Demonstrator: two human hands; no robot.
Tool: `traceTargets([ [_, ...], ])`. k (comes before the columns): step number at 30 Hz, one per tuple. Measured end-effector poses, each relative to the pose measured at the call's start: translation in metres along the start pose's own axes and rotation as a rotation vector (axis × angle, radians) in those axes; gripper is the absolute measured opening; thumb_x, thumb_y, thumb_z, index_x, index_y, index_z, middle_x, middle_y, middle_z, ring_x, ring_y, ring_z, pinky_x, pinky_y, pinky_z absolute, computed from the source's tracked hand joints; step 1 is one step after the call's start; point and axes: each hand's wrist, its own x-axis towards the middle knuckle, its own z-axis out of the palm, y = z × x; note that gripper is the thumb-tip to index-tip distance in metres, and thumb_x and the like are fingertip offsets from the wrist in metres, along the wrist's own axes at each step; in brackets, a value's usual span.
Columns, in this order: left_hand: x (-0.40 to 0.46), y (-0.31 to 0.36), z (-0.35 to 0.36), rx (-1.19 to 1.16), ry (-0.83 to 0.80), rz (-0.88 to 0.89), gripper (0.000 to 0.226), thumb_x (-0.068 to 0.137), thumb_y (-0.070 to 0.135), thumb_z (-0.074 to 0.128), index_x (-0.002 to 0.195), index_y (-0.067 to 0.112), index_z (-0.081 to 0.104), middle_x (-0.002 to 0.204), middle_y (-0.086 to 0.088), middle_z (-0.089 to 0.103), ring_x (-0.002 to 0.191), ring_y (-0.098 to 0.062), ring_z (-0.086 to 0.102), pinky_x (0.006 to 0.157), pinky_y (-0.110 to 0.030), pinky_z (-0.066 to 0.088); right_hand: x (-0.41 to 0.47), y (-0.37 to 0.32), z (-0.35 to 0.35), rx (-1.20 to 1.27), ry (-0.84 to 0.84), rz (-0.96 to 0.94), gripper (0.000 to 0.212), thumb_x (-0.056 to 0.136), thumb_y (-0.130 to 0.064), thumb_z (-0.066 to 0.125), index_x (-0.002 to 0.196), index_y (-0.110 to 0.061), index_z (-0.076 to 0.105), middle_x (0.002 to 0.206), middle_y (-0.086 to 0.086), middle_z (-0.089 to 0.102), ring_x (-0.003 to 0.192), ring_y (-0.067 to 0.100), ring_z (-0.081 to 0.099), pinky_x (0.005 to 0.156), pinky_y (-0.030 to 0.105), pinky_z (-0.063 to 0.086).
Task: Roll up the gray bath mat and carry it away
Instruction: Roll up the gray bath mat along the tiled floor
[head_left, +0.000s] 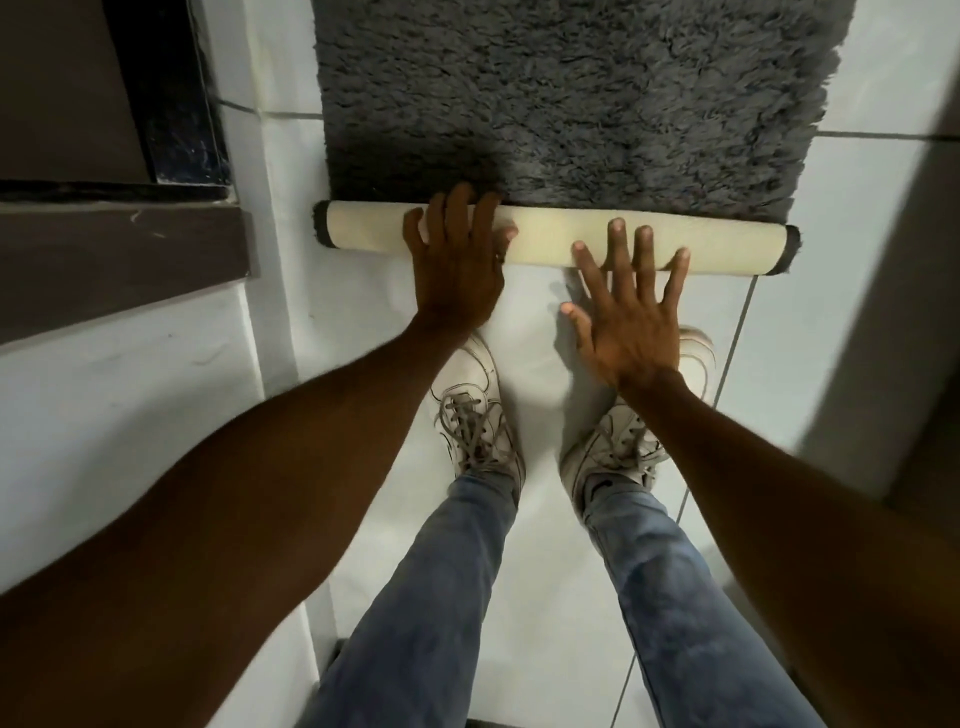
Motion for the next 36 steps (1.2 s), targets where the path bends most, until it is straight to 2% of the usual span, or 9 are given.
traceTargets([
  [4, -0.021, 0.002, 0.003, -0.001, -0.192, 0.095, 0.065, 0.103, 0.052, 0.046, 0.155, 0.015, 0.04, 0.162, -0.017, 0.037, 0.151, -0.041, 0.031, 0.12, -0.069, 0.022, 0.024, 0.011, -0.007, 0.011, 0.032, -0.025, 0.078, 0.101, -0.067, 0.025, 0.166, -0.028, 0.005, 0.174, 0.016, 0.007, 0.159, 0.042, 0.008, 0.12, 0.074, 0.013],
  [7, -0.004, -0.005, 0.005, 0.002, -0.276, 0.123, 0.077, 0.102, 0.064, 0.039, 0.162, 0.019, 0.023, 0.169, -0.017, 0.021, 0.155, -0.041, 0.017, 0.121, -0.072, 0.014, 0.039, 0.014, -0.015, -0.047, 0.037, -0.031, 0.086, 0.097, -0.068, 0.037, 0.166, -0.028, 0.003, 0.174, 0.017, 0.003, 0.159, 0.043, 0.004, 0.12, 0.075, 0.01],
  [12, 0.033, -0.008, 0.003, 0.037, -0.32, 0.125, 0.078, 0.096, 0.06, 0.049, 0.16, 0.021, 0.028, 0.162, -0.015, 0.036, 0.153, -0.042, 0.026, 0.119, -0.077, 0.012, 0.067, 0.015, -0.037, -0.056, 0.033, 0.027, 0.077, 0.098, -0.055, 0.05, 0.162, -0.027, 0.017, 0.166, 0.02, 0.027, 0.155, 0.045, 0.021, 0.121, 0.075, 0.006],
  [15, 0.047, -0.011, -0.002, 0.026, -0.341, 0.125, 0.072, 0.095, 0.053, 0.053, 0.157, 0.021, 0.035, 0.153, -0.014, 0.047, 0.146, -0.04, 0.037, 0.117, -0.077, 0.016, 0.076, 0.019, -0.05, -0.022, 0.067, 0.025, 0.067, 0.098, -0.042, 0.054, 0.158, -0.027, 0.027, 0.152, 0.018, 0.043, 0.143, 0.042, 0.037, 0.121, 0.073, 0.014],
  [20, 0.058, -0.013, -0.016, 0.015, -0.379, 0.15, 0.068, 0.092, 0.055, 0.05, 0.15, 0.02, 0.044, 0.142, -0.014, 0.055, 0.136, -0.039, 0.048, 0.116, -0.075, 0.023, 0.074, 0.022, -0.065, -0.004, 0.075, -0.009, 0.06, 0.097, -0.044, 0.056, 0.15, -0.027, 0.038, 0.132, 0.015, 0.056, 0.124, 0.039, 0.052, 0.116, 0.068, 0.026],
  [25, 0.025, -0.006, -0.035, -0.049, -0.444, 0.19, 0.068, 0.093, 0.058, 0.062, 0.146, 0.019, 0.048, 0.136, -0.013, 0.059, 0.129, -0.038, 0.052, 0.115, -0.07, 0.027, 0.04, 0.024, -0.06, 0.027, -0.075, -0.021, 0.059, 0.092, -0.043, 0.063, 0.146, -0.029, 0.043, 0.13, 0.012, 0.059, 0.119, 0.037, 0.055, 0.11, 0.067, 0.032],
  [30, -0.058, 0.008, -0.039, -0.092, -0.342, 0.18, 0.057, 0.102, 0.044, 0.056, 0.152, 0.018, 0.045, 0.157, -0.018, 0.043, 0.149, -0.041, 0.035, 0.119, -0.068, 0.024, 0.016, 0.039, -0.044, 0.106, -0.437, -0.033, 0.057, 0.1, -0.055, 0.046, 0.149, -0.03, 0.034, 0.149, 0.014, 0.048, 0.139, 0.038, 0.043, 0.111, 0.069, 0.028],
  [32, -0.085, 0.015, -0.034, -0.068, -0.31, 0.188, 0.063, 0.103, 0.045, 0.054, 0.157, 0.019, 0.036, 0.165, -0.017, 0.032, 0.154, -0.04, 0.025, 0.12, -0.069, 0.023, 0.012, 0.038, -0.042, 0.072, -0.38, -0.021, 0.057, 0.097, -0.054, 0.05, 0.147, -0.029, 0.039, 0.145, 0.016, 0.046, 0.135, 0.039, 0.042, 0.109, 0.069, 0.03],
  [36, -0.087, 0.028, -0.019, -0.018, -0.327, 0.134, 0.075, 0.103, 0.058, 0.043, 0.163, 0.019, 0.02, 0.17, -0.014, 0.015, 0.157, -0.04, 0.011, 0.122, -0.071, 0.013, -0.017, 0.022, -0.029, 0.07, 0.068, 0.028, 0.057, 0.096, -0.041, 0.052, 0.15, -0.023, 0.044, 0.152, 0.019, 0.046, 0.142, 0.04, 0.04, 0.116, 0.07, 0.026],
])
